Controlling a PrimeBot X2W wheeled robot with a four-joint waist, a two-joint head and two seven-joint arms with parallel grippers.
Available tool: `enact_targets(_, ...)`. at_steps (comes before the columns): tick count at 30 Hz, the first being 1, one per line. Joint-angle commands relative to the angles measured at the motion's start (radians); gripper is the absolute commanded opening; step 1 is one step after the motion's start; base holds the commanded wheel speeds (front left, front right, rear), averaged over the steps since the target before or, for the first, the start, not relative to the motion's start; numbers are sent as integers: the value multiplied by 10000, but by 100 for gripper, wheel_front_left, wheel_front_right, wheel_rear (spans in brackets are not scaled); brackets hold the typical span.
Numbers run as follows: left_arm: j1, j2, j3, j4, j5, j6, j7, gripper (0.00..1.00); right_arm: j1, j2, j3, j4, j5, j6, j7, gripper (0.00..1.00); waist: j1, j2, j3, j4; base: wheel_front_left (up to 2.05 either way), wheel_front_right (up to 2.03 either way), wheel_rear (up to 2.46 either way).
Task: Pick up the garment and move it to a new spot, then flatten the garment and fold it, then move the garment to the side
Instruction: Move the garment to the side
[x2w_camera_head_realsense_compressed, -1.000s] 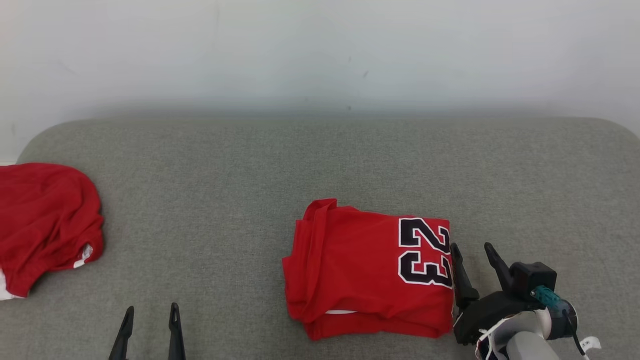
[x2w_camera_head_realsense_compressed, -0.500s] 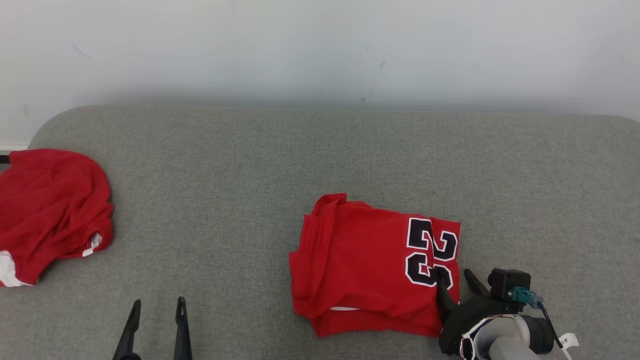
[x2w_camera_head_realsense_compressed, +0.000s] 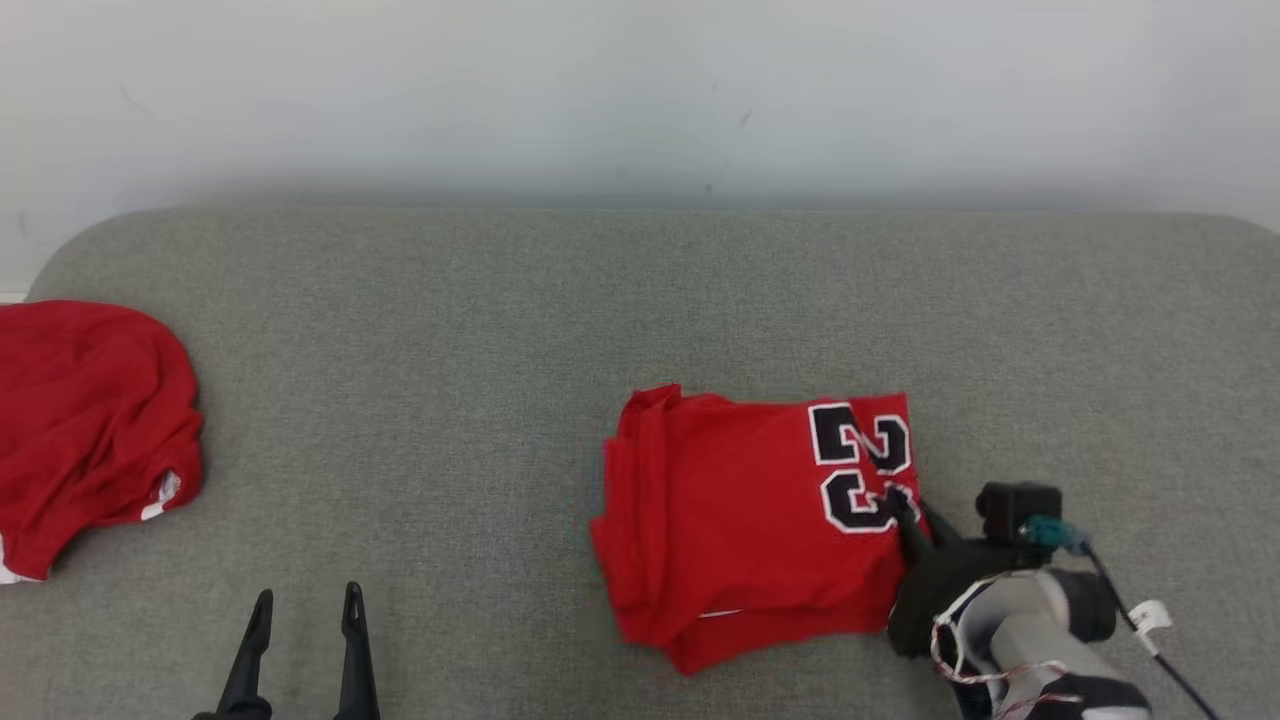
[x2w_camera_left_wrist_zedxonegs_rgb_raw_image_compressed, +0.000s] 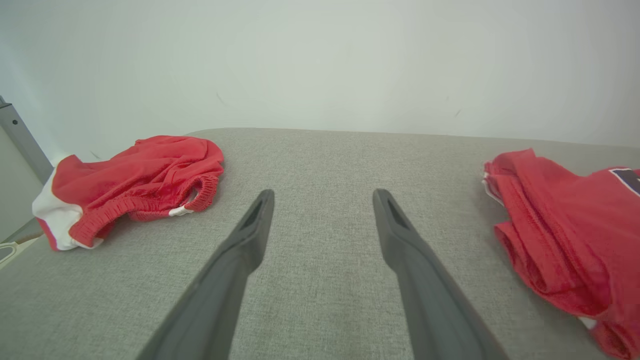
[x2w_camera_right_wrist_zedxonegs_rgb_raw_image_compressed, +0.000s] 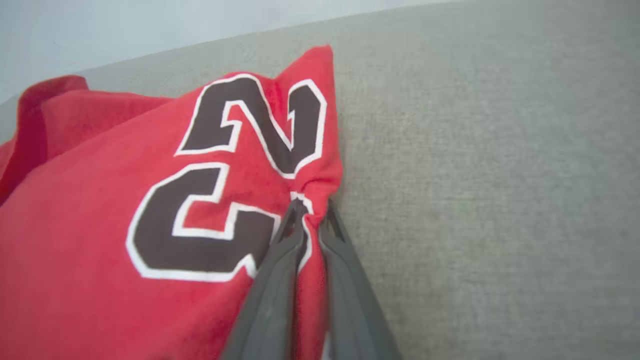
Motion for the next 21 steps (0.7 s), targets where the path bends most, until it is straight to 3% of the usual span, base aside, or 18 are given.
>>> enact_targets(1,-136,3,62,-41,-31,52,-31,100,-328,-393,1,-86,6,0,-90,0,0,0,125,-144,0,0,0)
enact_targets(11,-554,6,126,-298,80,43,-31,100,-1976,-2031,286,-893,-302,0,-87,0,0,0,1129,-885,0,0,0)
enact_targets(21,-1343,9,236,-779,478,-15,-29,100,-3748,-3587,1186,-742,-466,0,-76,0,0,0,2489,-1439,0,0,0)
